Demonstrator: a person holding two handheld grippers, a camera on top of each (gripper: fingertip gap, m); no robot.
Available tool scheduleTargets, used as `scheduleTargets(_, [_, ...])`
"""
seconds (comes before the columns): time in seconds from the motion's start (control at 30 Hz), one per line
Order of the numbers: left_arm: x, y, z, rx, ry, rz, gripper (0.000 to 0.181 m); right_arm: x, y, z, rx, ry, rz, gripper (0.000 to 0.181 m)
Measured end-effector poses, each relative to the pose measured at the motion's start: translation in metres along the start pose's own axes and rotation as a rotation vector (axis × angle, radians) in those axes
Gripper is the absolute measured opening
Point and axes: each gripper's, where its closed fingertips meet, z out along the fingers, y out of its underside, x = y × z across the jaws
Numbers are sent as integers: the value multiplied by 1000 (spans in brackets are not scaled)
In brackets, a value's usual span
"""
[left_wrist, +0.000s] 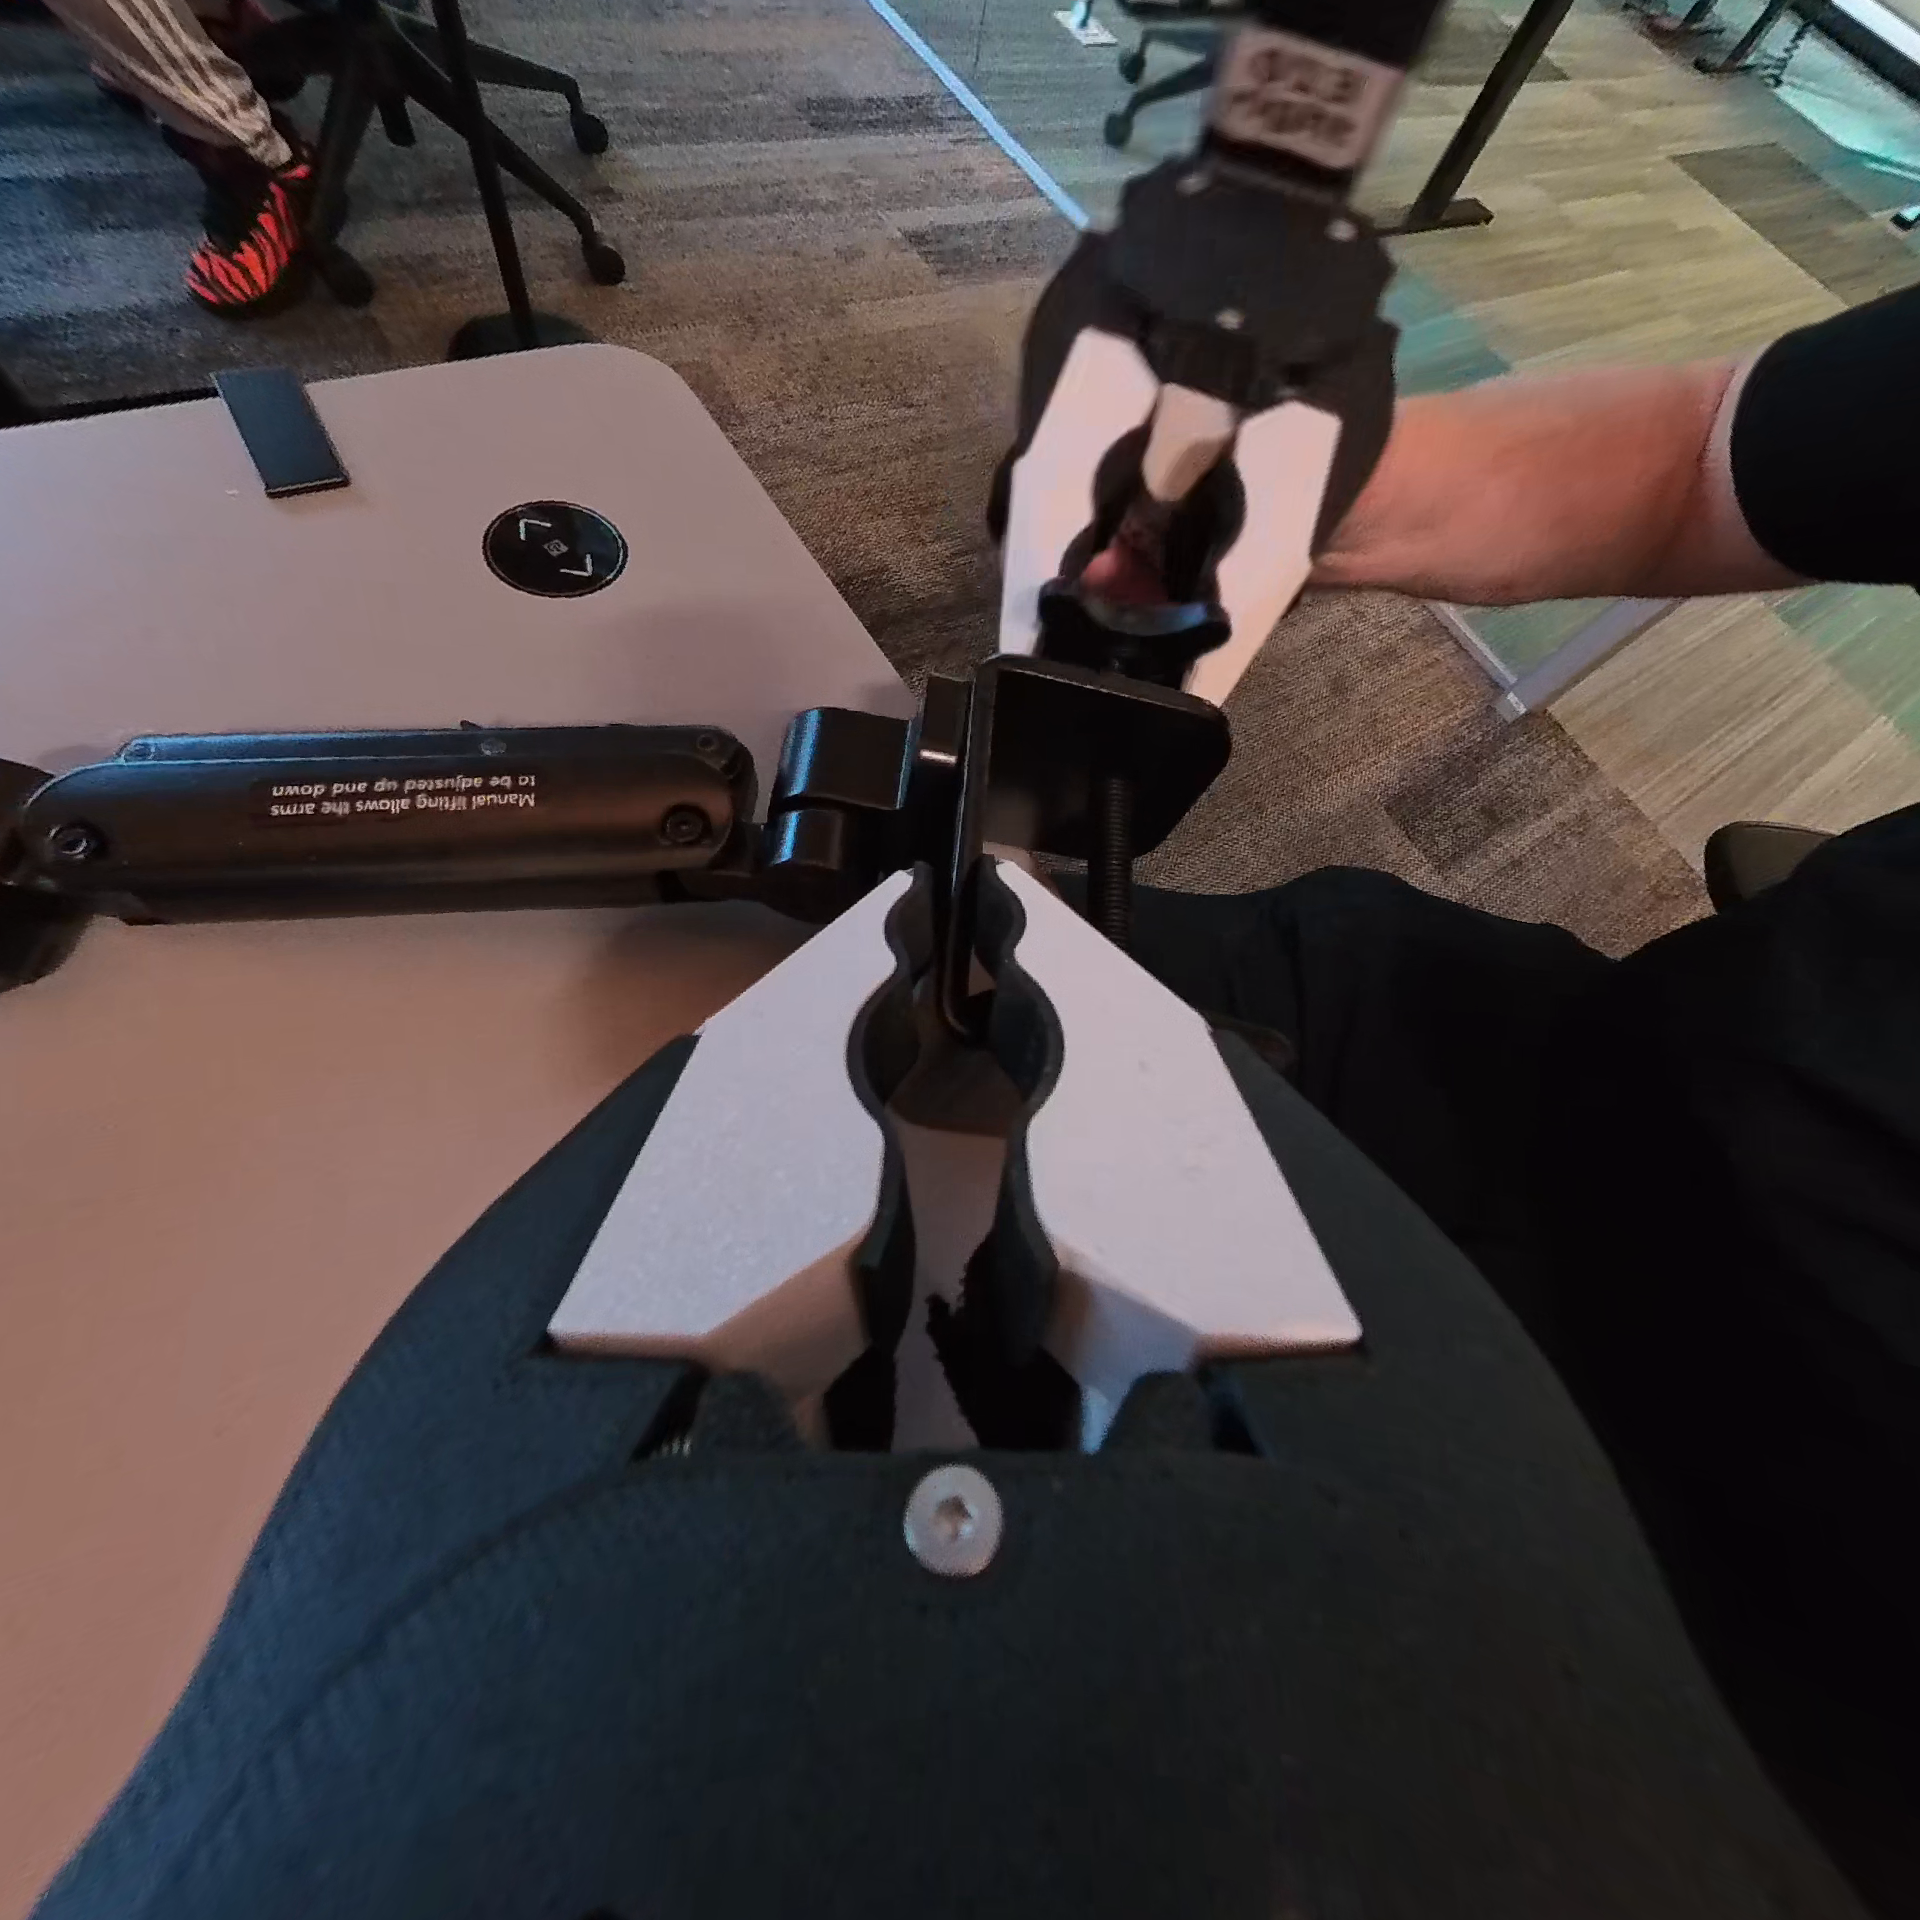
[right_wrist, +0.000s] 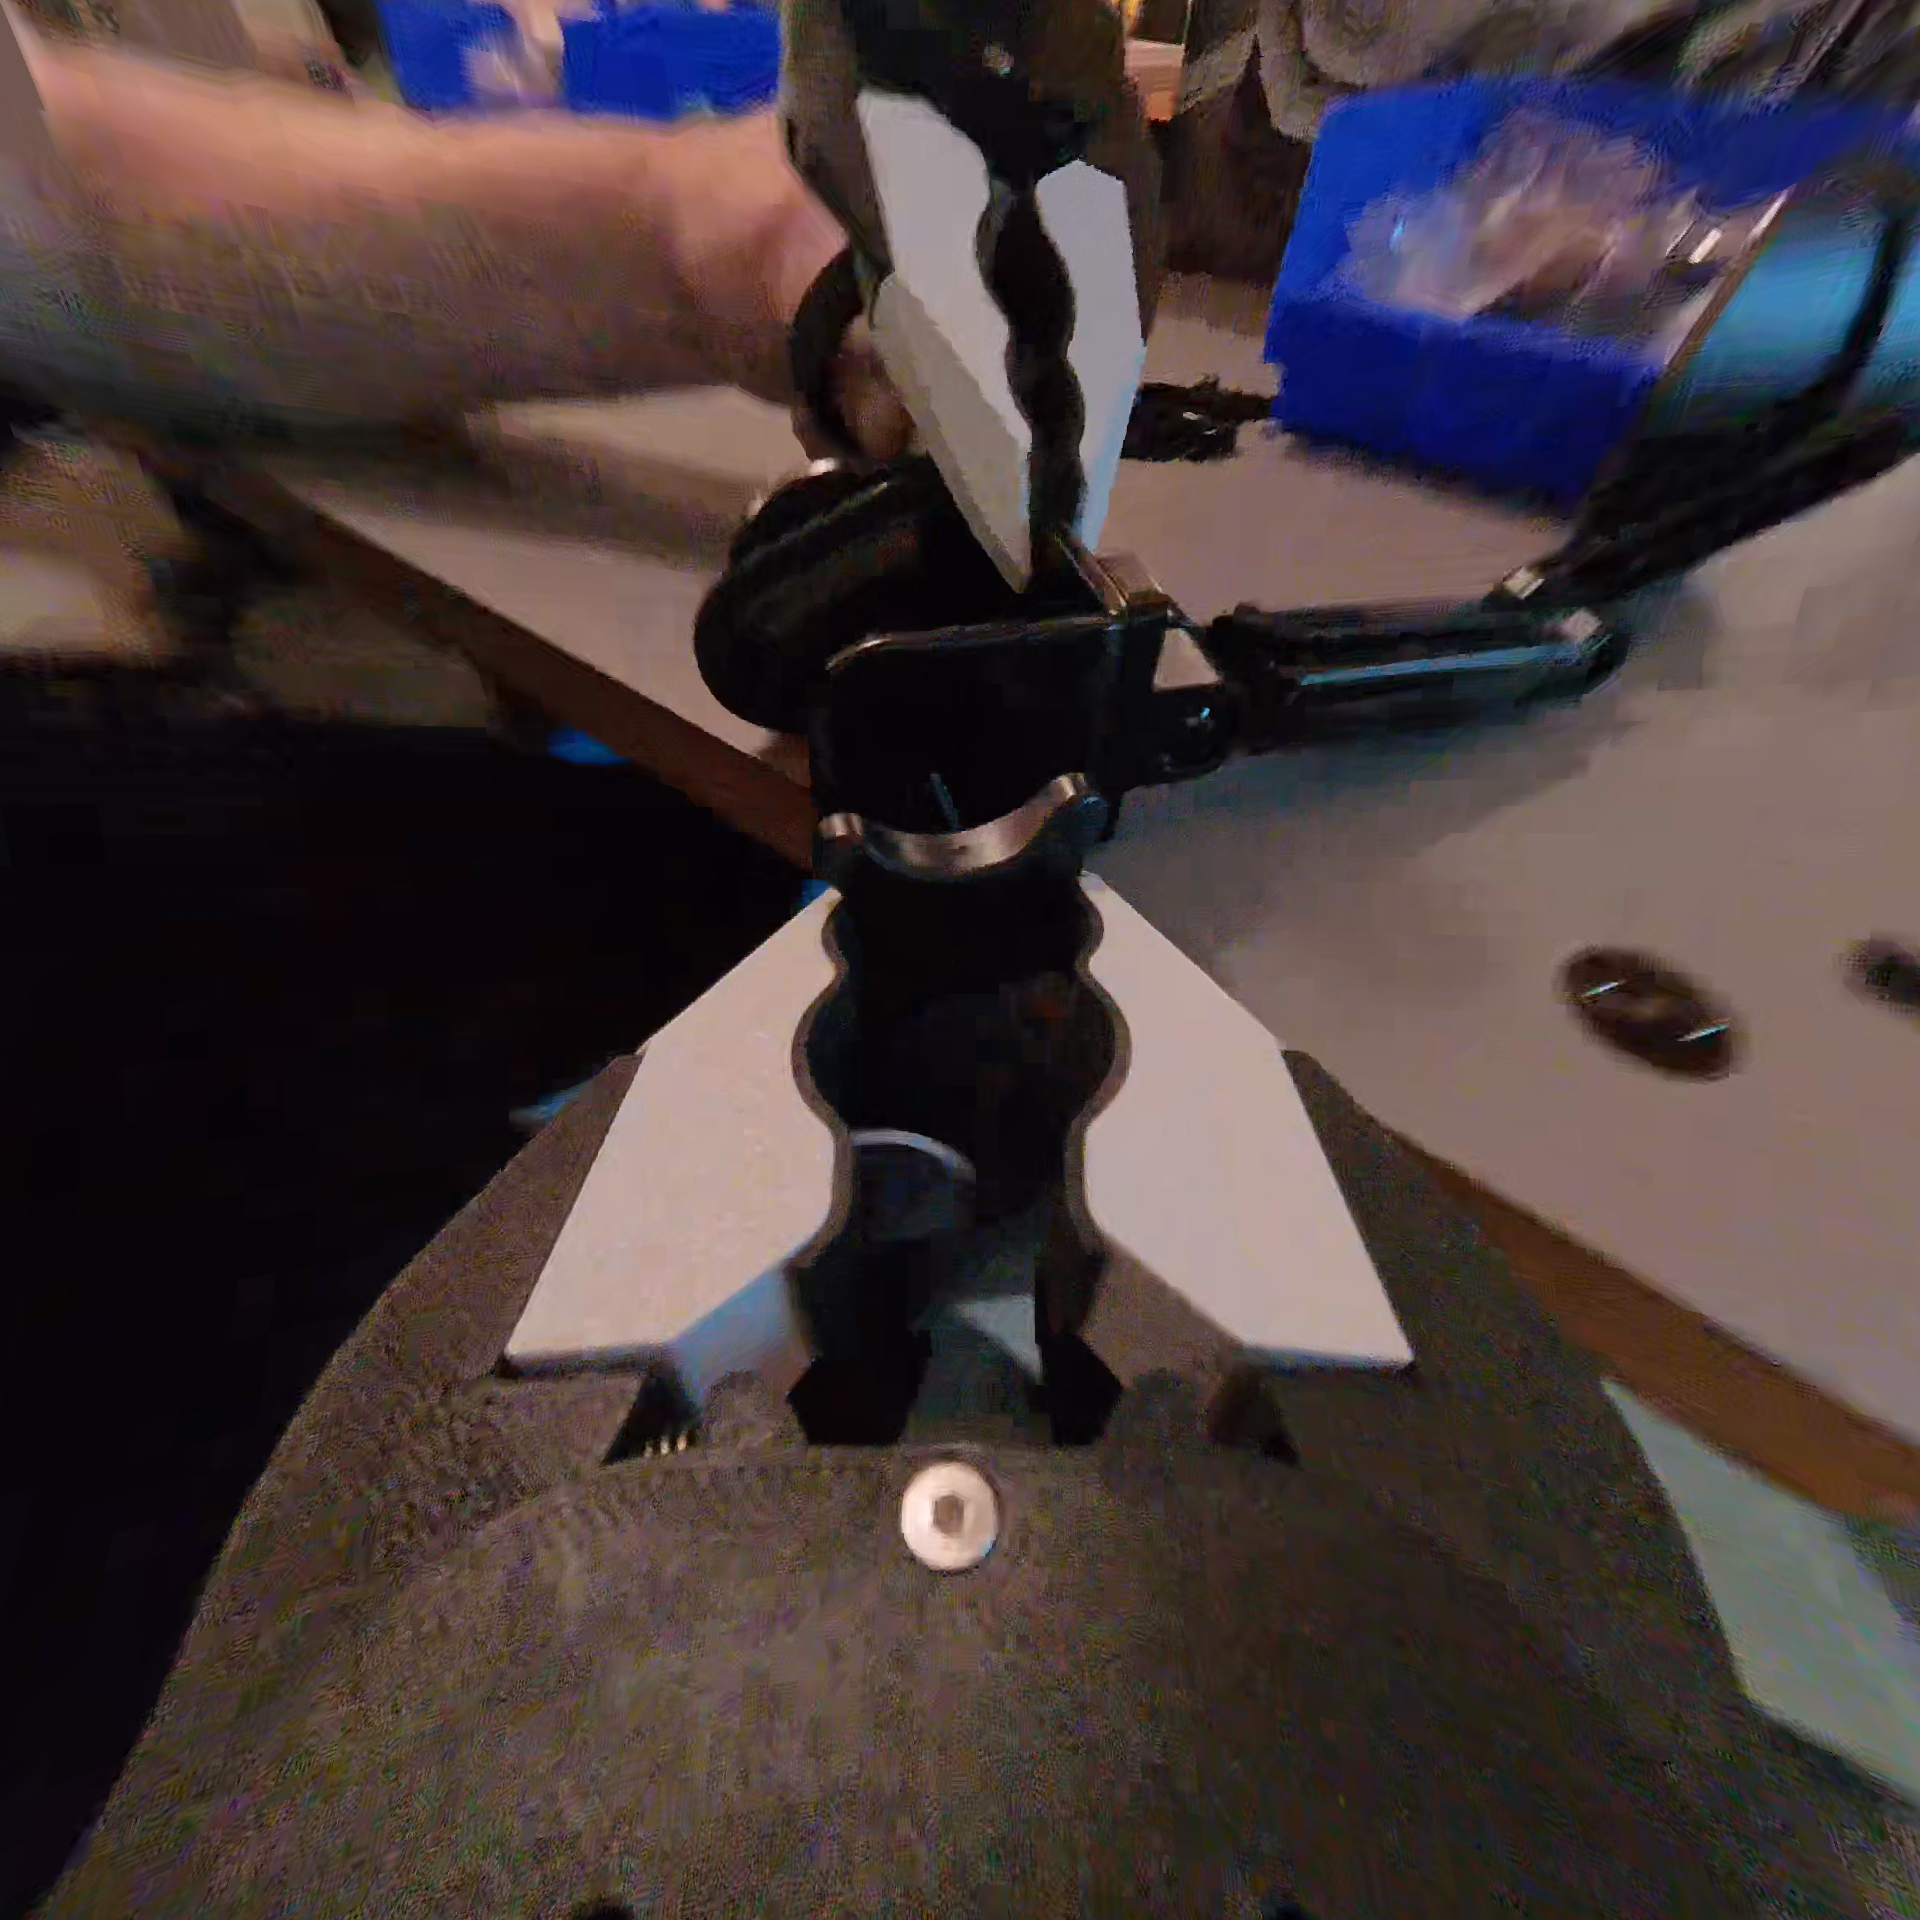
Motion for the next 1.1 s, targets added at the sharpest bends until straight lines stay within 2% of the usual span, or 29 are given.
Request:
scheduleTargets(0.07, [-1, 0, 0, 0, -5, 2, 6, 10, 0, -2, -114, 274, -506, 36])
scheduleTargets(0.1, [-1, 0, 0, 3, -12, 3, 7, 14, -1, -3, -167, 389, -685, 37])
scheduleTargets(0.13, [-2, 0, 0, 5, -13, 0, 7, 15, -2, -4, -169, 439, -751, 38])
scheduleTargets(0.17, [-2, 0, 0, 4, -10, 1, 7, 14, -2, -4, -133, 427, -723, 38])
scheduleTargets(0.2, [-2, 0, 0, 2, -13, 8, 6, 14, -1, -5, -100, 396, -655, 39])
scheduleTargets(0.23, [-2, 0, 0, -1, -17, 13, 6, 13, -1, -8, -71, 360, -552, 49])
scheduleTargets(0.3, [-2, 0, 0, -1, -16, 13, 6, 4, -3, -13, 37, 179, -213, 69])
scheduleTargets(0.37, [-2, 0, 1, -2, -14, 13, 6, 0, -9, -22, 152, -22, 154, 64])
scheduleTargets(0.43, [-2, 0, 1, -2, -8, 12, 7, 16, 0, -21, 179, -114, 558, 61])
scheduleTargets(0.47, [-2, 0, 1, 0, -5, 9, 7, 18, 6, -19, 176, -169, 693, 62])
scheduleTargets(0.5, [-2, -1, 1, 0, -4, 9, 7, 13, 4, -17, 191, -257, 772, 60])
scheduleTargets(0.57, [-2, -1, 1, -1, -6, 9, 7, -1, -3, -11, 195, -359, 792, 48])
scheduleTargets(0.63, [-2, 0, 1, 0, -5, 9, 7, -8, -4, -2, 161, -351, 728, 39])
scheduleTargets(0.7, [-2, -1, 1, 0, -5, 7, 7, -6, -3, -1, 135, -309, 624, 37])
scheduleTargets(0.77, [-2, -1, 1, -2, -7, 13, 7, -3, -1, 0, 97, -201, 414, 36])
scheduleTargets(0.8, [-1, -1, 1, -2, -2, 12, 7, -2, 0, 1, 64, -105, 215, 36])
scheduleTargets(0.9, [-1, -1, 1, -1, 5, 12, 7, 14, 2, -1, -121, 317, -574, 38])
scheduleTargets(0.93, [-3, -1, 0, 1, -6, 14, 7, 18, 1, -2, -160, 392, -702, 40])
scheduleTargets(0.97, [-3, -1, 0, 2, -5, 10, 7, 19, 0, -2, -155, 398, -717, 40])
scheduleTargets(1.03, [-3, -1, 1, 2, -5, 12, 7, 16, -1, -4, -105, 356, -603, 42])
scheduleTargets(1.07, [-3, -1, 1, -1, -9, 16, 7, 12, -5, -7, -46, 313, -501, 57])
scheduleTargets(1.1, [-3, -1, 1, -4, -11, 18, 7, 4, -8, -10, 18, 213, -341, 60])
